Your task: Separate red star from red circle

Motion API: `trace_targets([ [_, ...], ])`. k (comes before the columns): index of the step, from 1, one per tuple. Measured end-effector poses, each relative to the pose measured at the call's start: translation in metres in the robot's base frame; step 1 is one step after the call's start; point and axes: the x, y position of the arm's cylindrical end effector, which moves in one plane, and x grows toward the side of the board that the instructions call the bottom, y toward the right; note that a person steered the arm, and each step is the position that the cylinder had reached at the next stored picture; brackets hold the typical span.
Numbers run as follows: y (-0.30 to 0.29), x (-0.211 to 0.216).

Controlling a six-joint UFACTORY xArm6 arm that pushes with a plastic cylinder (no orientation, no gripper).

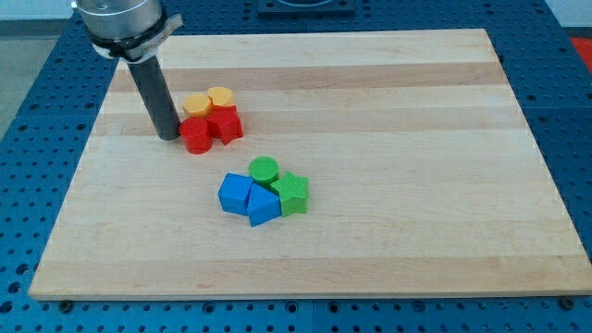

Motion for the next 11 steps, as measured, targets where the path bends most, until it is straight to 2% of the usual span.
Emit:
trace_targets([
  [4, -0.001, 0.022],
  [5, 0.015, 0.017],
  [8, 0.112, -0.026],
  [11, 0.133, -0.047],
])
